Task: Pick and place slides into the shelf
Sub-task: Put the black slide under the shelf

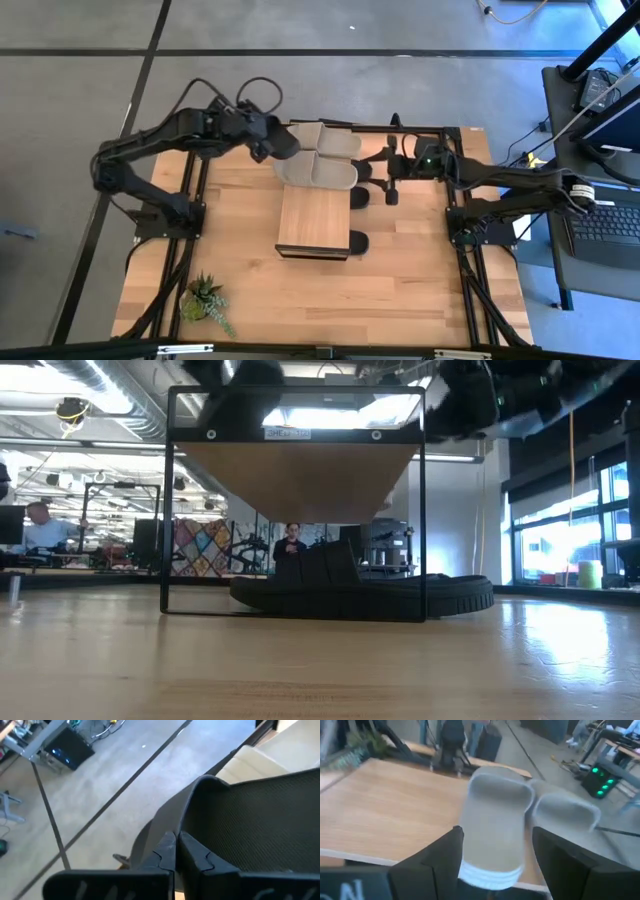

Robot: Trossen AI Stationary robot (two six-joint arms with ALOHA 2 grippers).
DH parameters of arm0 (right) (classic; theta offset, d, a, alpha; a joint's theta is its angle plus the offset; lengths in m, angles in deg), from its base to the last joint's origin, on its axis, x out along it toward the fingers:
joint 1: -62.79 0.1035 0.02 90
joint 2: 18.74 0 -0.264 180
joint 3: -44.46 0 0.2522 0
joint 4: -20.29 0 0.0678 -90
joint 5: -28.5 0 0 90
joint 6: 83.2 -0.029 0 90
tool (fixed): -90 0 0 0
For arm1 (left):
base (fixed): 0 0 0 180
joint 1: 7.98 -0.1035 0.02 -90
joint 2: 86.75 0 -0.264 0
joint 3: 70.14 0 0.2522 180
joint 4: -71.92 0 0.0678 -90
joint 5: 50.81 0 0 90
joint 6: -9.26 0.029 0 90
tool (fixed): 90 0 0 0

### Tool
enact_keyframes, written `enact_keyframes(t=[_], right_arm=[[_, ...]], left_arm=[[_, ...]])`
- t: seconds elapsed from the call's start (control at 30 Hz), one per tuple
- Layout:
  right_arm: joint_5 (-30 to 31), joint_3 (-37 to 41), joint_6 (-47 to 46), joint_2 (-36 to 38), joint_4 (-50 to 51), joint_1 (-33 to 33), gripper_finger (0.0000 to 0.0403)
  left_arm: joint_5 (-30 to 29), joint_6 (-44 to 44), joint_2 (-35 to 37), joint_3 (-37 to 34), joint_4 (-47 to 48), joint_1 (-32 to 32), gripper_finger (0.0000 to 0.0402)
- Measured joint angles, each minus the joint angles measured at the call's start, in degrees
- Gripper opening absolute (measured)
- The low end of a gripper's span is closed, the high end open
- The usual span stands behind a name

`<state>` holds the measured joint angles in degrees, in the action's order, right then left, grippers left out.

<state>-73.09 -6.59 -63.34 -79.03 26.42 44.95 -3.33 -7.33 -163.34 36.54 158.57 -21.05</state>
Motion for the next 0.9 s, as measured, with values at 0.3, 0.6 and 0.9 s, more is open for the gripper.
enact_keyframes(t=[0.3, 0.6, 0.9], right_arm=[[13.12, -15.05, 15.77, -0.09, 15.49, 7.83, 0.0237], [17.61, -19.64, 30.8, -6.13, 13.31, 14.1, 0.0237], [23.59, -25.12, 37.35, -15.15, 7.52, 17.43, 0.0237]], left_arm=[[-0.02, 4.63, -10.9, 8.29, 0.0, 0.62, 0.0], [-0.01, 8.14, -18.79, 17.8, -0.24, 2.95, 0.0], [-0.15, 8.63, -20.86, 20.88, -0.04, 5.15, 0.0]])
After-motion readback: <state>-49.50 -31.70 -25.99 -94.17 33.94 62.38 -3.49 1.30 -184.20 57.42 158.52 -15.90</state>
